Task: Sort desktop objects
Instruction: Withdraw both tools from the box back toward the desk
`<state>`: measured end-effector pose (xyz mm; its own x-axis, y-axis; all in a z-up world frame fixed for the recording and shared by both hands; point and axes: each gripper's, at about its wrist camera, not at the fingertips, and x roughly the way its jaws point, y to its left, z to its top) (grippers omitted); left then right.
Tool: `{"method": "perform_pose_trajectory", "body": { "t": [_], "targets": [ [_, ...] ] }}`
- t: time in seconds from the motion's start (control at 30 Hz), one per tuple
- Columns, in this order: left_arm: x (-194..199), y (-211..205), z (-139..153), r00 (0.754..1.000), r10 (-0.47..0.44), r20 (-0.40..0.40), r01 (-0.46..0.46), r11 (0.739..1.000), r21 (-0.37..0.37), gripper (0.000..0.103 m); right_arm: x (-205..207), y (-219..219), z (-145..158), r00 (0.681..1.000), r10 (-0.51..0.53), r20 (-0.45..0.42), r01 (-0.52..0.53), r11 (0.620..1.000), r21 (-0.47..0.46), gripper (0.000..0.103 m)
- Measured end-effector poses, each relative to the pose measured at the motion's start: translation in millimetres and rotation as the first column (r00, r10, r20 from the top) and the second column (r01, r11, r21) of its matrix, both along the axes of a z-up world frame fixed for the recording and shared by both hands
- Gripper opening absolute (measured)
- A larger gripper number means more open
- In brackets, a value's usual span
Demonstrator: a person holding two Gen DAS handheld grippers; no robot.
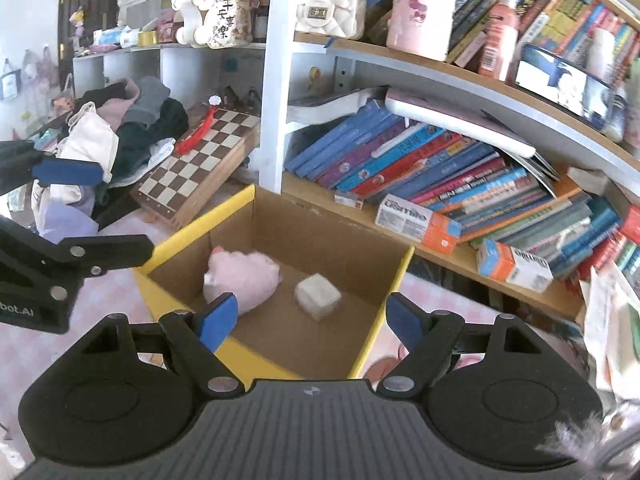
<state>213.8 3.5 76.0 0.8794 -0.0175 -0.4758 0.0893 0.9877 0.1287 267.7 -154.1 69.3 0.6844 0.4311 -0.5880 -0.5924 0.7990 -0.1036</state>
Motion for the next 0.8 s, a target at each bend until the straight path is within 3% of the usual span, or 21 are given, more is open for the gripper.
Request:
{"method": "perform_pose_trajectory", "body": {
  "t": [0.3, 0.8],
  "targets": [
    [-54, 4, -14, 0.999, -0.016, -0.030, 0.017, 0.999, 0.038, 0.092, -64, -24, -21, 0.996, -0.084, -0.028, 0.085, 0.996, 0.003, 0.081],
    [-120, 13, -46, 0.993, 0.064, -0.096, -0.066, 0.998, -0.018, 0.092, -136, -41, -65, 0.974, -0.186, -0.133, 0.191, 0.981, 0.027, 0.081]
  ]
}}
